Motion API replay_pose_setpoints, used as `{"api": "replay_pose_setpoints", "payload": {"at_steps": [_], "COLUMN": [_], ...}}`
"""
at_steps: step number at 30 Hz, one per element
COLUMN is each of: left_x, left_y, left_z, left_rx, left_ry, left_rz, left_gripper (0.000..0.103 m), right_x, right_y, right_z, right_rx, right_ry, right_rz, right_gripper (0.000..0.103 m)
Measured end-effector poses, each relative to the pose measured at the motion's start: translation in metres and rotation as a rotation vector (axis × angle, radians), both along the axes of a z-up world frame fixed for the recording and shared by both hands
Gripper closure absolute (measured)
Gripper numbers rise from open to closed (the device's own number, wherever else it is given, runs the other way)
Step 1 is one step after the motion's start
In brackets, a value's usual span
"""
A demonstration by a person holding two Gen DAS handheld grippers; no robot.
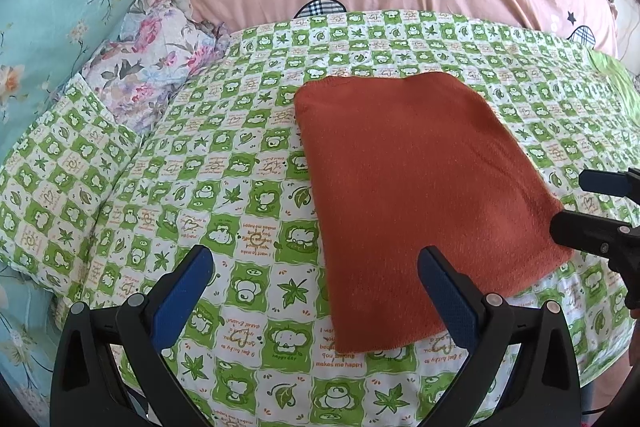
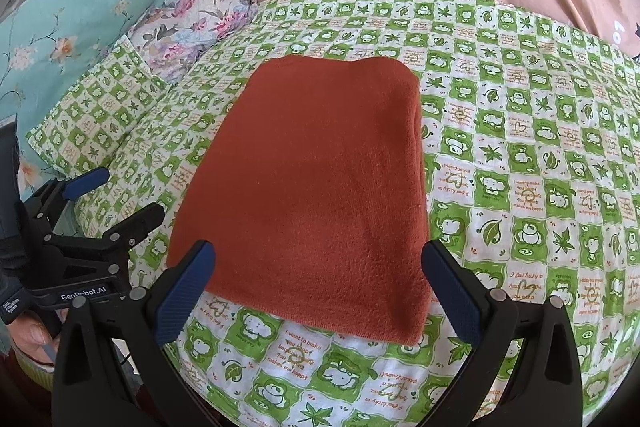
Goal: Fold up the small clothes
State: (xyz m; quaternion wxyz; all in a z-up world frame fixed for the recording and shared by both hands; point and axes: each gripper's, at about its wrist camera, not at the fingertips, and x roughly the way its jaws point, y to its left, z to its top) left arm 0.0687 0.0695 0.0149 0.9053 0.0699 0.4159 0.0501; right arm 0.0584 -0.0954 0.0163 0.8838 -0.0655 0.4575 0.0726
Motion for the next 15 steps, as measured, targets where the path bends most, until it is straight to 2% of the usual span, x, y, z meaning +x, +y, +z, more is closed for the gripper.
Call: {"api": "replay_pose_setpoints", "payload": {"at_steps": [15], "left_x": [0.011], "left_y": [0.001], "left_z": [0.003], "left_rx": [-0.017], "left_ry": [0.005], "left_rz": [-0.002], "left_gripper": [0.001], "right_x": [0.011], "right_y": [-0.005], "right_z": [0.004], "right_rx": [-0.002], "right_ry": [-0.003], "right_rz": [-0.006], "right_gripper": [0.001]}}
